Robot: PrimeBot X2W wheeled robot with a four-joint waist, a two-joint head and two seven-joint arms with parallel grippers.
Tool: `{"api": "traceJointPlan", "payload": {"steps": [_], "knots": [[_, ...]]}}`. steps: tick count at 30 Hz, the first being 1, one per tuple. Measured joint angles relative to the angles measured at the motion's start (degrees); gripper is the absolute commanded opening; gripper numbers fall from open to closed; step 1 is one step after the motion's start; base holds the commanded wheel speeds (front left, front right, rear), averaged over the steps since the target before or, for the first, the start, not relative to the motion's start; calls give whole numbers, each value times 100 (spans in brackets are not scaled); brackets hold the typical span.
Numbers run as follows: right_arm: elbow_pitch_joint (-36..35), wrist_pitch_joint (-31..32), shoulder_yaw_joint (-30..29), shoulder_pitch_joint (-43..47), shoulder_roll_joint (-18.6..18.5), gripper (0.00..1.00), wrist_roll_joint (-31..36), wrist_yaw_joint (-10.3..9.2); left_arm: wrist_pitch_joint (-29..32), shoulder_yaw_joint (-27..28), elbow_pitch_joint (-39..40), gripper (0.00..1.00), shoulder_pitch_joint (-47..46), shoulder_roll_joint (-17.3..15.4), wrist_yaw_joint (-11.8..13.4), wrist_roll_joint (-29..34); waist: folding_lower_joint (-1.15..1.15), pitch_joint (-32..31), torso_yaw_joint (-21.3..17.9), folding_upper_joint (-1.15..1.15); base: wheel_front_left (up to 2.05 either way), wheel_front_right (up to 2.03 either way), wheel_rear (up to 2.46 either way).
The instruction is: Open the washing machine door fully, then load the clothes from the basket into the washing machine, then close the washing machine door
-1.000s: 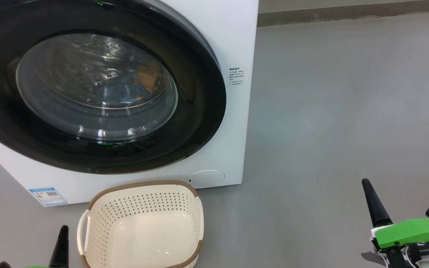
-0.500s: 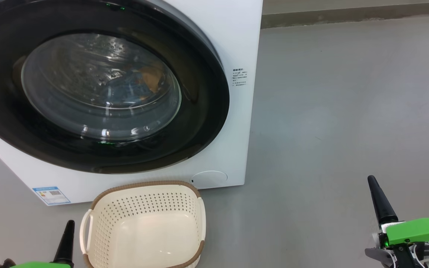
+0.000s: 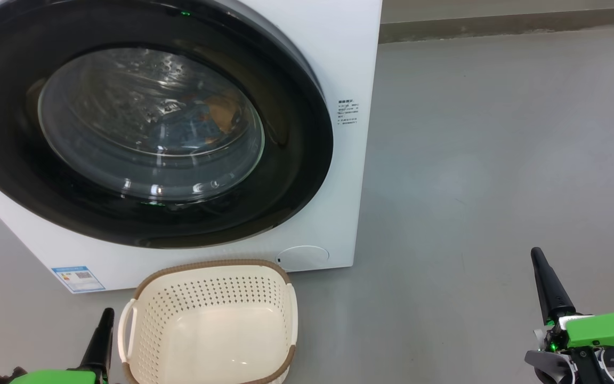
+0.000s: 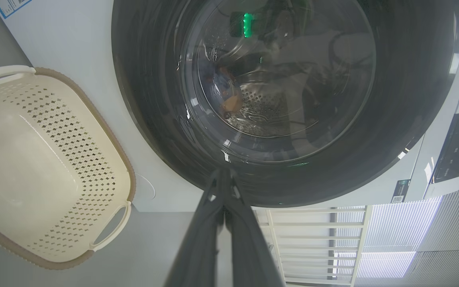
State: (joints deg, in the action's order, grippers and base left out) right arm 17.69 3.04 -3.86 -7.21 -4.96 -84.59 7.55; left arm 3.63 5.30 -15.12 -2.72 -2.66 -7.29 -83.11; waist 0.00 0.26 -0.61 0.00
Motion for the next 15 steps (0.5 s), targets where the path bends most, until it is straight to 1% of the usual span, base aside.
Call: {"api": "traceJointPlan", "payload": {"steps": [15], "knots": [[-137,204,-247,114,135,0,-731,-14,250,-34,-7,0,-114,37,0,-815,0,-26,59,0,0,0,0]]}}
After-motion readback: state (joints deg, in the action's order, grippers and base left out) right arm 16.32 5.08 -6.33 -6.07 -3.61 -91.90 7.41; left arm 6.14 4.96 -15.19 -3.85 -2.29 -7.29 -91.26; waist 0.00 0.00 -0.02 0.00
